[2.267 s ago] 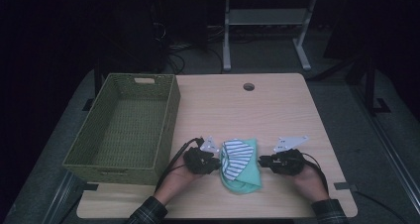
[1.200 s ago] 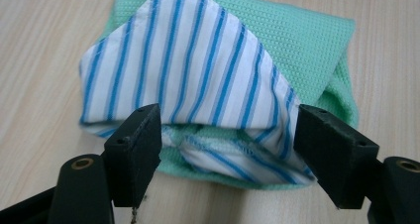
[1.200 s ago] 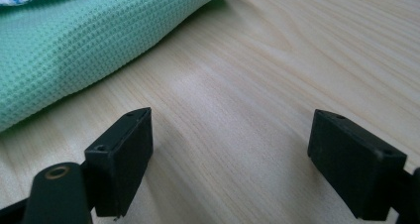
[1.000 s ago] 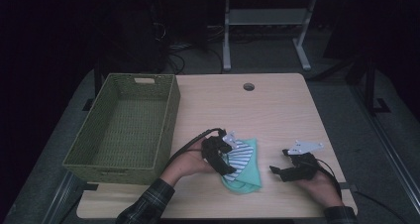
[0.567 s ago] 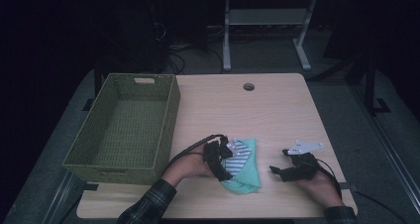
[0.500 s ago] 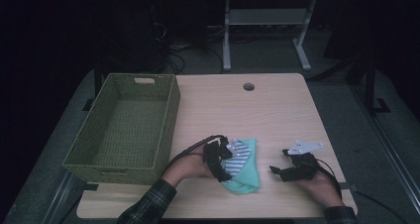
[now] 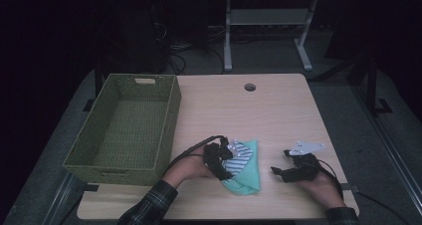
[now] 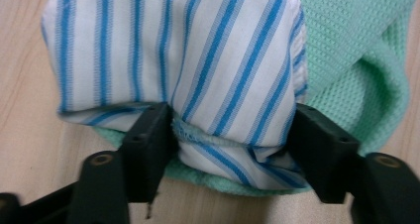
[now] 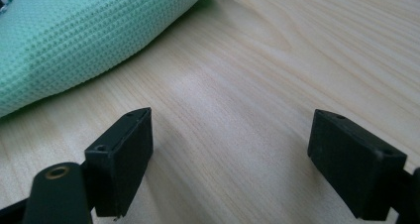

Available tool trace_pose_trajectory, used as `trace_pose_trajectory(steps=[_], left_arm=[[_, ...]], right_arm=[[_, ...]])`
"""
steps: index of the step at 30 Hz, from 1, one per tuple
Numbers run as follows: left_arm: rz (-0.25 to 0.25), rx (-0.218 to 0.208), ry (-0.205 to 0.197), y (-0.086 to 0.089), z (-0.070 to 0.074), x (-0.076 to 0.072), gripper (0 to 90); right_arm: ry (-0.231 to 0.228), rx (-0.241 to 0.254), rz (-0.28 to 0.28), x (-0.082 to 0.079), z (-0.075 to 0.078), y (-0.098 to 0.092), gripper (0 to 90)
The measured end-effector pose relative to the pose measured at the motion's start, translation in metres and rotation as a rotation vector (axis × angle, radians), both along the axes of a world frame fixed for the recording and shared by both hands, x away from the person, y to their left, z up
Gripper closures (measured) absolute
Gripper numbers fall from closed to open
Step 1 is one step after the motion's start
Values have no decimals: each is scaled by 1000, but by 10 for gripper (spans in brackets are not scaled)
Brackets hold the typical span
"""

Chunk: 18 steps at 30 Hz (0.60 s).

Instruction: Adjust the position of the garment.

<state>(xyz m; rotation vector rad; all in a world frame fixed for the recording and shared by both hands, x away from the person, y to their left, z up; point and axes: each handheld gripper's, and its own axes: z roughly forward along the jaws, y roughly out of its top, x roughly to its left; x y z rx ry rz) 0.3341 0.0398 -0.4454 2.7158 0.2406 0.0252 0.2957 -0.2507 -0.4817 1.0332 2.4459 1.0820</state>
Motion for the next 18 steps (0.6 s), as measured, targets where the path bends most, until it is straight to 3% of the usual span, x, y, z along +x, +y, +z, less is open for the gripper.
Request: trace_pose_trajectory(steps=[9, 18], left_arm=[[48, 1, 12, 1, 3, 2, 685], [70, -4, 29, 0, 5, 3, 726]], right_arm=[[-1, -2, 2, 0, 0, 0, 175], [3, 2, -1, 0, 0, 0, 174]])
